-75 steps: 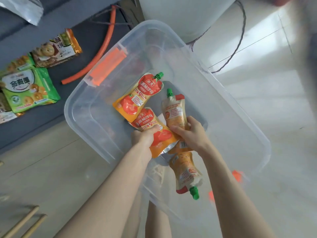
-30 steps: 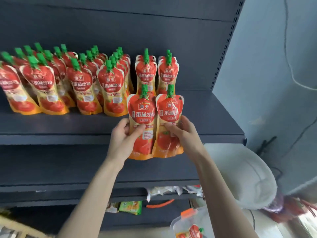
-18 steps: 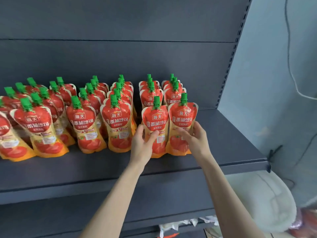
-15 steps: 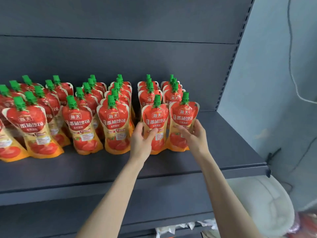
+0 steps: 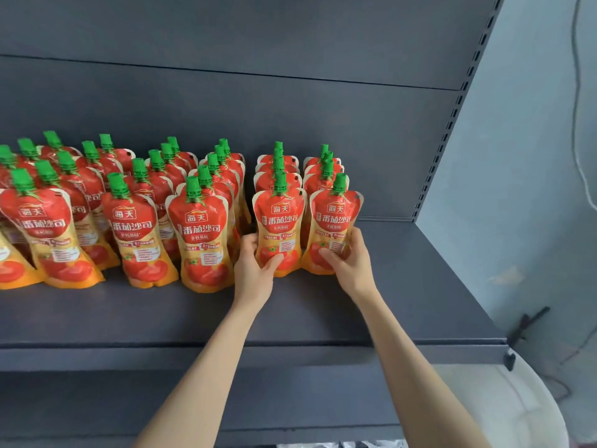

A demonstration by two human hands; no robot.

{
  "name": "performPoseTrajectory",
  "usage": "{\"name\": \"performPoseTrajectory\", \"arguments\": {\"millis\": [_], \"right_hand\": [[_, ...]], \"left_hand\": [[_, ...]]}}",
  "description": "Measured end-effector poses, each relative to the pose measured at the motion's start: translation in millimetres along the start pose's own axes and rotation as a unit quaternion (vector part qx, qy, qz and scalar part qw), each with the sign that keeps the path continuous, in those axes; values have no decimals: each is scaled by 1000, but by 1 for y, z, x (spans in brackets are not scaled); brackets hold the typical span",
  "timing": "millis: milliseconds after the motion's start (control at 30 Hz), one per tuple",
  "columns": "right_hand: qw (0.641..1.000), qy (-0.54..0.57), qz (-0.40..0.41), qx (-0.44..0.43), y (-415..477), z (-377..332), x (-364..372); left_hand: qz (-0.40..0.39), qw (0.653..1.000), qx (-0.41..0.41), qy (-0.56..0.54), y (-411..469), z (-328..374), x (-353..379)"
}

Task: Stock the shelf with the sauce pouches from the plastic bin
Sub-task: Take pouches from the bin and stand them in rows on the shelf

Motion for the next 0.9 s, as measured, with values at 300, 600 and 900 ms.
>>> {"name": "performPoseTrajectory", "arguments": {"millis": [300,600,900], "right_hand": [[998,-55,19,-20,11,4,7],[995,-102,17,9,19,13,15],[992,-119,33,9,17,14,15]], "left_hand": [[-1,998,2,56,8,-5,-3],[-42,997,-29,55,11,-9,4],[-23,998,-24,58,6,2,4]]}}
Point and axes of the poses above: each hand's wrist, its own y-axis towards the middle knuckle, its own x-axis out of the palm, z = x × y, the point moved 10 cm from there along y, towards the middle knuckle, and after that the axes turned 5 degrees about x, right-handed, at the moved point
